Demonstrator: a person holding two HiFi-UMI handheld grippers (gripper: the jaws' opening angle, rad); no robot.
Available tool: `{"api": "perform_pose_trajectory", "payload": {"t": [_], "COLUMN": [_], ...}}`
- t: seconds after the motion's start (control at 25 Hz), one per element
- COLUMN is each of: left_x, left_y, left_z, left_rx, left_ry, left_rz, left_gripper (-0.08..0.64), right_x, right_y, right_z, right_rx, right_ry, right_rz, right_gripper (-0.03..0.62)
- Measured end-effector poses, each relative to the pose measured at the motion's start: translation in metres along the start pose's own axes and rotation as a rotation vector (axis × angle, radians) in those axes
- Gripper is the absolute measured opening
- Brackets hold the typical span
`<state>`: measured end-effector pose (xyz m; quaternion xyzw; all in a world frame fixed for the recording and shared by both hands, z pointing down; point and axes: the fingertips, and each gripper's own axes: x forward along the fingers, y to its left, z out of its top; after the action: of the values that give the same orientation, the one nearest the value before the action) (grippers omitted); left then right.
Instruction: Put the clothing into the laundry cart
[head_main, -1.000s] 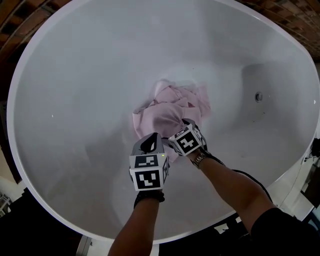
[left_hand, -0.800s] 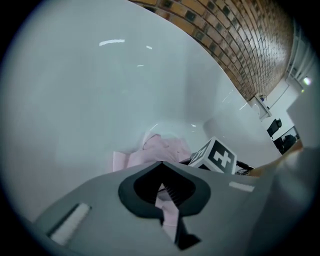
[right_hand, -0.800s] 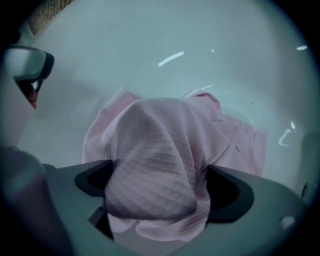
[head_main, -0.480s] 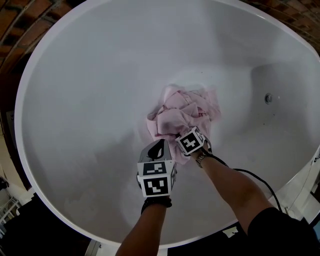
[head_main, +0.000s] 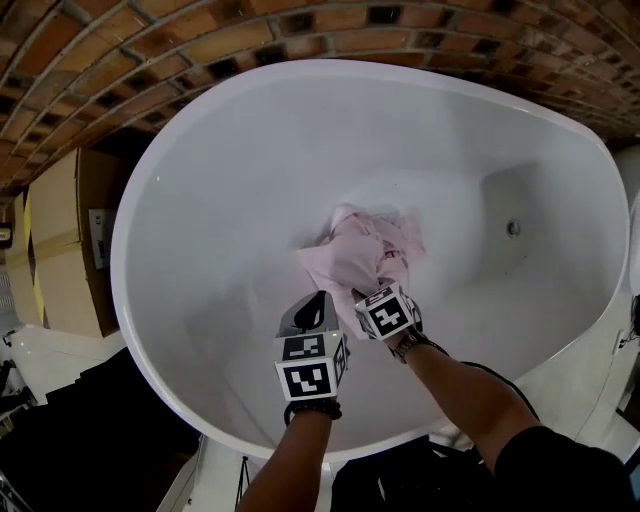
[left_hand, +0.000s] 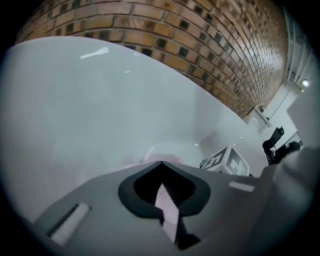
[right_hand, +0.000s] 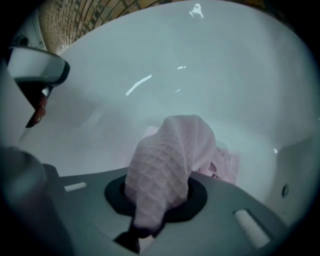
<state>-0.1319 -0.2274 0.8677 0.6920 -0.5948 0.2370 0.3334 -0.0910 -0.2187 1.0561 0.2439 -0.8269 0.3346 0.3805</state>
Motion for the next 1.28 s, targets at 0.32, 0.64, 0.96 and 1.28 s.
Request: {"api": "perform_pose_trajectory", "payload": {"t": [0.32,0.64,0.96,1.28], "left_x": [-0.135,-0.28,-0.416,-0.544], "left_y": [-0.021,-0.053,-0.065,-0.062], "left_z": [0.089,0.157,0.21,0.241], "left_rx": [-0.034,-0.078,-0.092,-0.12], "left_ry": [-0.109,-0.219,-0.357,-0.468], "left_rz": [0.047,0.058,0.102,0.198], "left_gripper": [0.0,0.0,0.0,0.0], "right_x": [-0.16,-0.343,-0.505,-0.648], "right_y": [0.08,0.171,0.273,0.388], "right_z": [0.087,0.167,0.246,0.311], "right_rx": [-0.01,-0.051,-0.157,-0.326], "right_ry": [-0.169,-0.301,-0.459,-0.619], "right_rz": [0.044,0.096,0.205,0.359], "right_gripper": [0.069,0.069,0.069,0.069]}}
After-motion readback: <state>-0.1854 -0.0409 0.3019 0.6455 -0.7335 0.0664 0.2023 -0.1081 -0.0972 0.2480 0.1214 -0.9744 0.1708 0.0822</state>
